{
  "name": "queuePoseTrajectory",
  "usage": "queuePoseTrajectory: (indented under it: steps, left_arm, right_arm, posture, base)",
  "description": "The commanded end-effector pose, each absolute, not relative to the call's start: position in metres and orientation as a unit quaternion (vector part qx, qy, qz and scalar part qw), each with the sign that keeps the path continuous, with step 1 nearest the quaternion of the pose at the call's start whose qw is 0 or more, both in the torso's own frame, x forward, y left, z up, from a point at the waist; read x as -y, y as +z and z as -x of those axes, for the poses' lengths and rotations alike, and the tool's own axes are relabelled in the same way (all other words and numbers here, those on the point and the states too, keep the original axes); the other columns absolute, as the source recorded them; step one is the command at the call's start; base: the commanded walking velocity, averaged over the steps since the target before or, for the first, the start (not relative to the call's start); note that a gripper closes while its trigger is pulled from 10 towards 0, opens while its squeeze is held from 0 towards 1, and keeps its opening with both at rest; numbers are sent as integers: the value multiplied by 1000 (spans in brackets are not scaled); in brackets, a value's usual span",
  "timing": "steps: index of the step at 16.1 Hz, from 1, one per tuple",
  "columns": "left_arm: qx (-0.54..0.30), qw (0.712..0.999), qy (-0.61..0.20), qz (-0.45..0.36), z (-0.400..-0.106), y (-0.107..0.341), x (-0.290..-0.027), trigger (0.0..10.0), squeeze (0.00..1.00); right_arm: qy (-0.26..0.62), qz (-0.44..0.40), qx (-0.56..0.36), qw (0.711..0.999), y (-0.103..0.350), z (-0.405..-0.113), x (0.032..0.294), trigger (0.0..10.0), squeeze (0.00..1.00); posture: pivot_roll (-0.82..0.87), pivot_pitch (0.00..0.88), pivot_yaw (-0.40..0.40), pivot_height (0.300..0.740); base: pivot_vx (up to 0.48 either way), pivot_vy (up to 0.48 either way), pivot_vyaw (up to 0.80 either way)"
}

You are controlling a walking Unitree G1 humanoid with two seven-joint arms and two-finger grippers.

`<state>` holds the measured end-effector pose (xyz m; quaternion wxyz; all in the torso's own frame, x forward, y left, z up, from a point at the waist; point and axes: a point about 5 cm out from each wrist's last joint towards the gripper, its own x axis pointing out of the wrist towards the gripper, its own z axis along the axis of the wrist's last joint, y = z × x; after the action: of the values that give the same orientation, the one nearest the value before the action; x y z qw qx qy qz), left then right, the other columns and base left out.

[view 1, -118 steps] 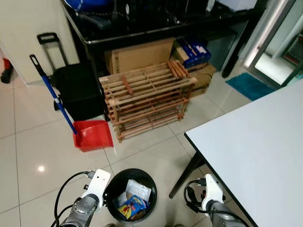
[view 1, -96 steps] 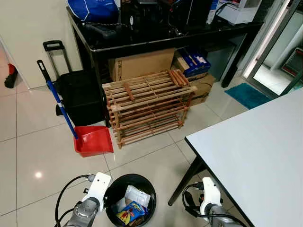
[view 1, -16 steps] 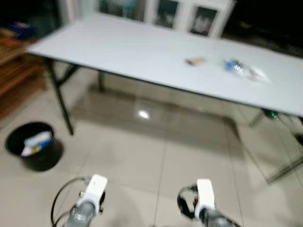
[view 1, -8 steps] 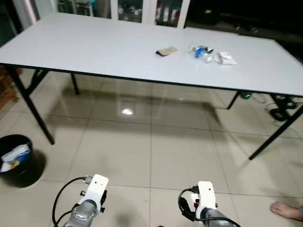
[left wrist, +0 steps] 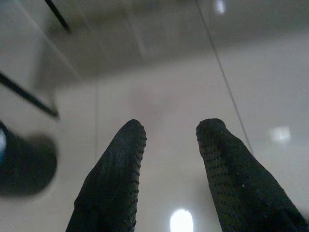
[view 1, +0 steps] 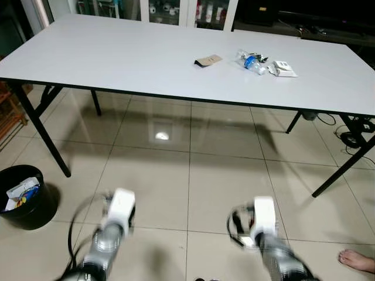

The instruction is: Picking trash to rubbish bin

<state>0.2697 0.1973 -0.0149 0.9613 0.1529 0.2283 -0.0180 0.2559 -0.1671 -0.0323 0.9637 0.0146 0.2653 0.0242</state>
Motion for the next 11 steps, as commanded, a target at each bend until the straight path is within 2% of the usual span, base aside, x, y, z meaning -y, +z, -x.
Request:
queuePoseTrajectory:
  steps: [1, 3, 4, 7, 11]
  left_arm:
    - [-179, 973, -3, -146, -283, 2, -197, 10000, 0]
    - [-74, 986, 1, -150, -312, 43, -194, 10000, 0]
    - [-61, 987, 2, -146, -315, 48, -193, 10000, 0]
    - [68, 991, -13, -117, -338, 107, -174, 10000, 0]
    - [131, 984, -44, -111, -337, 132, -155, 10000, 0]
  right_arm:
    - [12, -8, -220, 975, -18, -269, 173, 10000, 0]
    - [9, -8, -112, 994, 22, -300, 173, 10000, 0]
    - [8, -7, -97, 995, 28, -304, 172, 10000, 0]
    - [-2, 4, 87, 996, 110, -341, 166, 10000, 0]
    - [6, 6, 167, 986, 154, -347, 156, 10000, 0]
  posture:
    - [-18, 44, -77, 740]
    - [-11, 35, -75, 740]
    - [-11, 35, -75, 740]
    - [-8, 5, -63, 740]
    - [-14, 0, -56, 740]
  base:
    - [0, 0, 0]
    - [0, 0, 0]
    - [0, 0, 0]
    - [0, 0, 0]
    - [0, 0, 0]
